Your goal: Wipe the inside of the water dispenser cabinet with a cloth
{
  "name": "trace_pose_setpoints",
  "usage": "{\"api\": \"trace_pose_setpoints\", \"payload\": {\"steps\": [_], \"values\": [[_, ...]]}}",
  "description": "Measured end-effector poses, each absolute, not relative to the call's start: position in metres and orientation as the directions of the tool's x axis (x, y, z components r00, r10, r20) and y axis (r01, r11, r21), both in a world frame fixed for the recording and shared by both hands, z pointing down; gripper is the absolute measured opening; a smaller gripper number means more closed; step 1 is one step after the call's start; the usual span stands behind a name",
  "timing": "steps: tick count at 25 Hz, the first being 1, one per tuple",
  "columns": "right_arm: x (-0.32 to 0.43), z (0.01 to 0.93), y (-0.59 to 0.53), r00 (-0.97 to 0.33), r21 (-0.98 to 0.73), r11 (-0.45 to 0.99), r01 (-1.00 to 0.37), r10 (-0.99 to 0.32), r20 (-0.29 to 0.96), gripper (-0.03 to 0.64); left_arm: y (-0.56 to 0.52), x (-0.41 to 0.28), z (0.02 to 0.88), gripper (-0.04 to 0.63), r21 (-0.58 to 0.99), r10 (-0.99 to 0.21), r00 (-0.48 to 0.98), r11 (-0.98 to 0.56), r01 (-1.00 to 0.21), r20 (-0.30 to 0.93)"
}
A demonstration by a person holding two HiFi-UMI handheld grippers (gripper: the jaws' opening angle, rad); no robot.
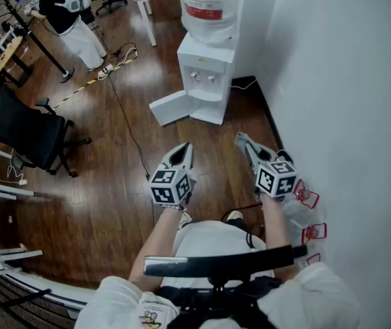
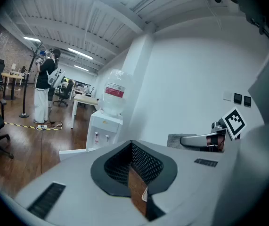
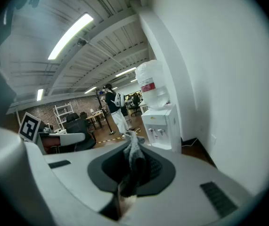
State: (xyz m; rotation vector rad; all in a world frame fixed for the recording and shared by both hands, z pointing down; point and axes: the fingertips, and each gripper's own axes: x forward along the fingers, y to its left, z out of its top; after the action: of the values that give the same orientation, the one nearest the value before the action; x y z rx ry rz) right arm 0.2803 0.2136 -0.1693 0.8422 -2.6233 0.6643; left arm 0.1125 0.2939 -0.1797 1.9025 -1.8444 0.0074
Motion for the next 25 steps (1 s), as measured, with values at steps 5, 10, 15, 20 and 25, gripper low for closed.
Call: {"api": "trace_pose_setpoints", "payload": {"steps": [5,10,15,20,25], "values": [[0.278,-0.168,0.217,-0.781,-0.333,0.722,-0.607,-0.462,0.421,0.029,0.296,0.110,-0.179,-0.014,0.338,-0.939,0.087,0.033,-0.940,0.333],[0.271,-0.164,0.220,-0.778,-0.337,0.717,-0.610,-0.461,0.427,0.029,0.301,0.103,-0.174,-0.014,0.346,-0.937,0.088,0.037,-0.938,0.337],[0.246,-0.149,0.230,-0.784,-0.357,0.715,-0.602,-0.443,0.435,0.029,0.318,0.077,-0.166,-0.014,0.344,-0.935,0.069,0.059,-0.937,0.349],[0.196,-0.134,0.242,-0.790,-0.387,0.701,-0.599,-0.440,0.427,0.029,0.340,0.025,-0.153,-0.014,0.337,-0.925,0.060,0.075,-0.939,0.375],[0.146,-0.128,0.250,-0.777,-0.390,0.681,-0.620,-0.461,0.429,0.031,0.344,-0.024,-0.143,-0.014,0.344,-0.914,0.093,0.054,-0.937,0.395]]}}
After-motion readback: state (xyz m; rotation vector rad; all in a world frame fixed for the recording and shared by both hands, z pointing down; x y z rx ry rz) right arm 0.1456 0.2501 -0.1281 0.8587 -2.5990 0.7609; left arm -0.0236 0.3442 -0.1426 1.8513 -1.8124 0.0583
